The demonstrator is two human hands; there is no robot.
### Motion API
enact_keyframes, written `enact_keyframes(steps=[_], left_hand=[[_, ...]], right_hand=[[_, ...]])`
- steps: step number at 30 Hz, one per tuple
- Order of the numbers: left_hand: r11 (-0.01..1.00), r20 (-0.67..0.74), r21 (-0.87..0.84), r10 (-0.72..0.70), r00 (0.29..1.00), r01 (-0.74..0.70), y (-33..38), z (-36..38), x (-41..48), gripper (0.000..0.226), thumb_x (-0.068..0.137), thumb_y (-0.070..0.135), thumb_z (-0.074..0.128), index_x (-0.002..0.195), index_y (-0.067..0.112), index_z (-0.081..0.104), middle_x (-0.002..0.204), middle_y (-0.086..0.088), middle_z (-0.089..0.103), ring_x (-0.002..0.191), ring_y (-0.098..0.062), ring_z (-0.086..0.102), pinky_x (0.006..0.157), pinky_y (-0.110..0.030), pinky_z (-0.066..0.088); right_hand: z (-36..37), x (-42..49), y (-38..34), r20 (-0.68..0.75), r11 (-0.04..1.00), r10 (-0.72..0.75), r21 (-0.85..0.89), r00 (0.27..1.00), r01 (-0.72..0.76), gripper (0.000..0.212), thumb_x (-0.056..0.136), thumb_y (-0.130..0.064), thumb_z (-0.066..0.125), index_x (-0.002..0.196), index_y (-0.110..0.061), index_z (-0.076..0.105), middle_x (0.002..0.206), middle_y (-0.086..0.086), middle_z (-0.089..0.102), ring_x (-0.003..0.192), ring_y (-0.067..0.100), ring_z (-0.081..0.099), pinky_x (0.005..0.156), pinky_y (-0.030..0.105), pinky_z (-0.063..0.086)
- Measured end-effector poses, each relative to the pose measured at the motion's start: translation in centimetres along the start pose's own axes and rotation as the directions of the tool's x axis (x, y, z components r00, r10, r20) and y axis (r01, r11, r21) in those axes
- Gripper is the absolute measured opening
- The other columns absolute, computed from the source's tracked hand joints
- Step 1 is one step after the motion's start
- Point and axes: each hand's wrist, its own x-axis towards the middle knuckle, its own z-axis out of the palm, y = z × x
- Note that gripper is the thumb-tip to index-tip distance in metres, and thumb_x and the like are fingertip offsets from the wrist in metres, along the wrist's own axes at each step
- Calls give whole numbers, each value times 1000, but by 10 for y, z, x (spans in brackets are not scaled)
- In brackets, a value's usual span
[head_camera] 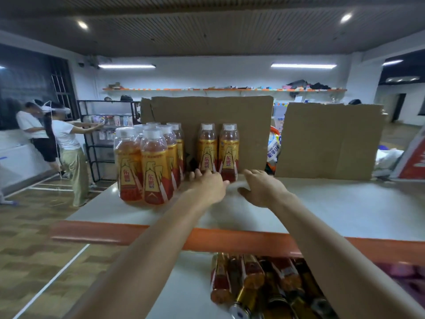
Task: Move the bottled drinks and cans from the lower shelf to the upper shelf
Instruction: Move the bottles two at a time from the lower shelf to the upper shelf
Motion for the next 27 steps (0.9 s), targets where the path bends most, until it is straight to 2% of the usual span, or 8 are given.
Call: enact_keyframes(steps=[4, 8, 11, 13, 18, 22, 24, 27], left_hand=[[992, -39, 2, 129, 991, -129, -11, -20, -35, 58, 104, 43, 25, 151, 9, 29, 159, -14, 24, 149, -31, 14, 122, -49, 10], [982, -74, -21, 184, 980, -186, -30, -33, -77, 53, 104, 42, 26, 139, 7, 45, 143, -15, 46, 133, -32, 41, 112, -49, 33], [977, -41, -32, 209, 977, -210, -45, -36, -107, 50, 105, 40, 27, 134, 6, 49, 135, -14, 52, 126, -30, 48, 107, -46, 39], [974, -18, -29, 224, 975, -224, -52, -36, -125, 49, 105, 40, 27, 129, 6, 54, 129, -14, 56, 119, -28, 53, 104, -44, 42], [965, 29, -127, 234, 972, -228, -61, -34, -157, 50, 105, 39, 29, 132, 5, 53, 135, -17, 55, 122, -29, 52, 102, -40, 39], [947, 57, -202, 266, 962, -250, -64, -31, -180, 48, 106, 38, 26, 118, 4, 56, 122, -18, 59, 109, -29, 54, 88, -36, 39], [935, 73, -241, 286, 955, -262, -64, -26, -190, 44, 106, 37, 26, 104, 6, 57, 112, -15, 61, 98, -25, 55, 81, -34, 39], [914, 123, -321, 298, 947, -247, -62, -15, -204, 37, 106, 38, 27, 93, 13, 52, 102, -6, 57, 93, -20, 52, 81, -32, 36]], right_hand=[[-14, -39, -25, -60, 997, 4, -80, 998, -8, 45, 100, -35, 48, 137, -9, 44, 140, 8, 51, 134, 26, 43, 98, 39, 44], [-28, -80, -55, -92, 992, 1, -128, 996, -13, 43, 101, -33, 47, 136, -8, 45, 136, 9, 52, 129, 27, 47, 95, 38, 46], [-32, -109, -79, -94, 994, 5, -106, 996, -15, 46, 100, -30, 48, 140, -7, 42, 141, 9, 50, 133, 26, 44, 95, 40, 46], [-30, -125, -92, -83, 993, -16, -117, 996, 6, 40, 99, -28, 50, 132, -6, 47, 135, 10, 53, 128, 27, 47, 89, 38, 46], [-28, -152, -115, -6, 993, -85, -87, 996, 85, 20, 95, -22, 52, 110, -10, 53, 112, 10, 61, 98, 25, 59, 72, 33, 45], [-22, -173, -121, 1, 976, -205, -69, 979, 205, 32, 89, -19, 55, 120, -14, 59, 110, 4, 66, 96, 23, 65, 78, 33, 54], [-18, -185, -120, -8, 976, -212, -53, 977, 211, 35, 89, -16, 57, 124, -14, 60, 114, 4, 66, 97, 23, 66, 79, 34, 57], [-7, -200, -115, 12, 979, -190, -76, 982, 190, 23, 91, -17, 58, 114, -12, 63, 111, 5, 67, 94, 22, 66, 77, 36, 58]])
